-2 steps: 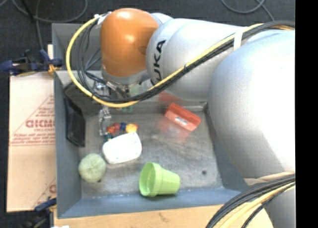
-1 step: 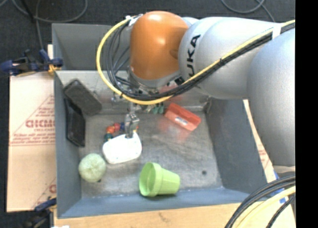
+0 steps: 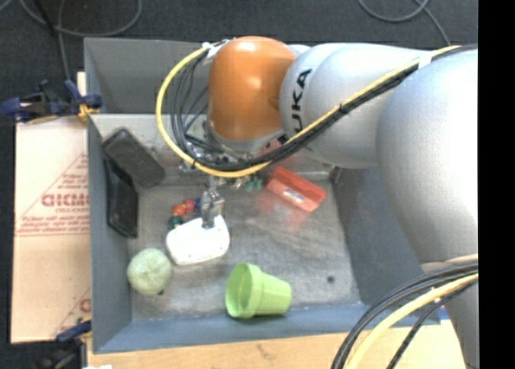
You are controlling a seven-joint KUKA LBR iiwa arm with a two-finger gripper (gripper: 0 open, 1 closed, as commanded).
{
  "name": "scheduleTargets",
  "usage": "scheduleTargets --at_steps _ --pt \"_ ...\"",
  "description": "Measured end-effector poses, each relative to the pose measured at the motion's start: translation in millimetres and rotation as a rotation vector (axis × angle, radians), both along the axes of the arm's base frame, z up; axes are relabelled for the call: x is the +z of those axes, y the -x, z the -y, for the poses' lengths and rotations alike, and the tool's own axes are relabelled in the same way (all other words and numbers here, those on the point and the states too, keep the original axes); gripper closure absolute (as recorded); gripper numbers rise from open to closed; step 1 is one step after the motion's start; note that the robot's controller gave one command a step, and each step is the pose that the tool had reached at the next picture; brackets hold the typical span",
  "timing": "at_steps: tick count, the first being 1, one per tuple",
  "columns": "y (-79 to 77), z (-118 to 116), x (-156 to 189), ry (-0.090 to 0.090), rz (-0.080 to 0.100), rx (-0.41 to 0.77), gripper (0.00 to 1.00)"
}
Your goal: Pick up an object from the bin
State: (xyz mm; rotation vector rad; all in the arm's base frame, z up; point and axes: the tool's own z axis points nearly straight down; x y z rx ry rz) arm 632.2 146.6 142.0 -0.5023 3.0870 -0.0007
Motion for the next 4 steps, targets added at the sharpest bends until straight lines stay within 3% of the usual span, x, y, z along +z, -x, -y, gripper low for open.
scheduleTargets --at_steps 1,2,3,4 --pt "16.5 -8.4 -52.6 0.001 -0.007 -0.135 0.00" --pt "14.8 -10.0 -49.2 -0.007 0.008 -0.161 1.00" --pt "18.8 -9.3 -54.8 -0.004 -0.005 -0.163 0.00" --pt "19.3 -9.2 -55.3 -0.004 -0.006 -0.164 0.00"
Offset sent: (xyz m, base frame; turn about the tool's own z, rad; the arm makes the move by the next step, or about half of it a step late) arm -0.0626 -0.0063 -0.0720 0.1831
